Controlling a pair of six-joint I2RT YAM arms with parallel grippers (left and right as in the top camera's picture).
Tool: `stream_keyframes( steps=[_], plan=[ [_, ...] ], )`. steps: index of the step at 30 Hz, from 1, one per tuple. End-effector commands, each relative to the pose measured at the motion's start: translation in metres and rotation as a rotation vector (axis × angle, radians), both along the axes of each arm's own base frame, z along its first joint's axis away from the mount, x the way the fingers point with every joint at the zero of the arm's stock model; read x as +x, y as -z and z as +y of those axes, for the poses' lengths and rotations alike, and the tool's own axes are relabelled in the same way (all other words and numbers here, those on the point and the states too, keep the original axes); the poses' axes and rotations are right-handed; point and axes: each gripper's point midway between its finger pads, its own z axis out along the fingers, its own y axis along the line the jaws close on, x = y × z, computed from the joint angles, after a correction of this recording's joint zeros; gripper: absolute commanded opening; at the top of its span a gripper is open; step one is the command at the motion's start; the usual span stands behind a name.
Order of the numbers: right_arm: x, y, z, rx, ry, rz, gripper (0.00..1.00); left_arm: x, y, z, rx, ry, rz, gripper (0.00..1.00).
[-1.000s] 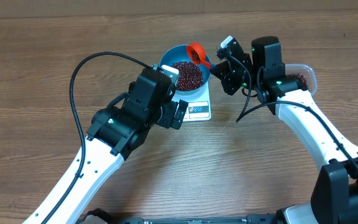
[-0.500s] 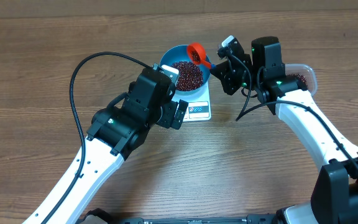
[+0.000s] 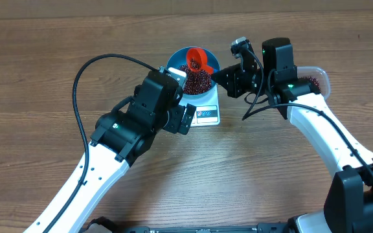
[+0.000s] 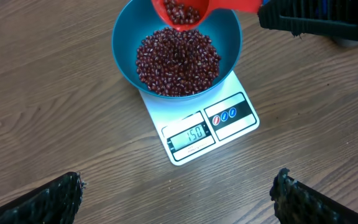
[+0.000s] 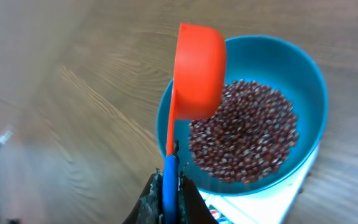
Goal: Scoop item into bowl and weigh 150g on scale
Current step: 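Move the empty red scoop with the right gripper back to the tub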
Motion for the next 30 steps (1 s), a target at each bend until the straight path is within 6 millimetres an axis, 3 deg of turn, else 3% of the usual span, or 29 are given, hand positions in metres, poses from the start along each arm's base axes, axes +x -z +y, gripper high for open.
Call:
stream_keyframes(
  steps=[1,6,17,22,27,30],
  plan=[
    [-0.001,-0.017,-0.010,0.098,0.049,0.071,0.04,0.002,-0.010,0.002,-0.006,-0.006,-0.026,1.00],
    [0.002,-0.043,-0.051,0.128,0.125,0.039,0.04,0.002,-0.010,0.002,-0.006,-0.006,-0.026,1.00],
    [-0.016,-0.070,-0.196,0.127,0.493,0.072,0.04,0.002,-0.010,0.002,-0.006,-0.006,-0.026,1.00],
    [-0.033,-0.062,-0.243,0.024,0.546,0.033,0.04,0.002,-0.010,0.002,-0.006,-0.006,-0.026,0.99],
    [-0.049,-0.031,-0.281,-0.256,0.582,0.040,0.04,0.002,-0.010,0.002,-0.006,-0.006,-0.026,1.00],
    [-0.055,-0.020,-0.287,-0.389,0.545,0.034,0.04,0.002,-0.010,0.002,-0.006,-0.006,-0.026,1.00]
  ],
)
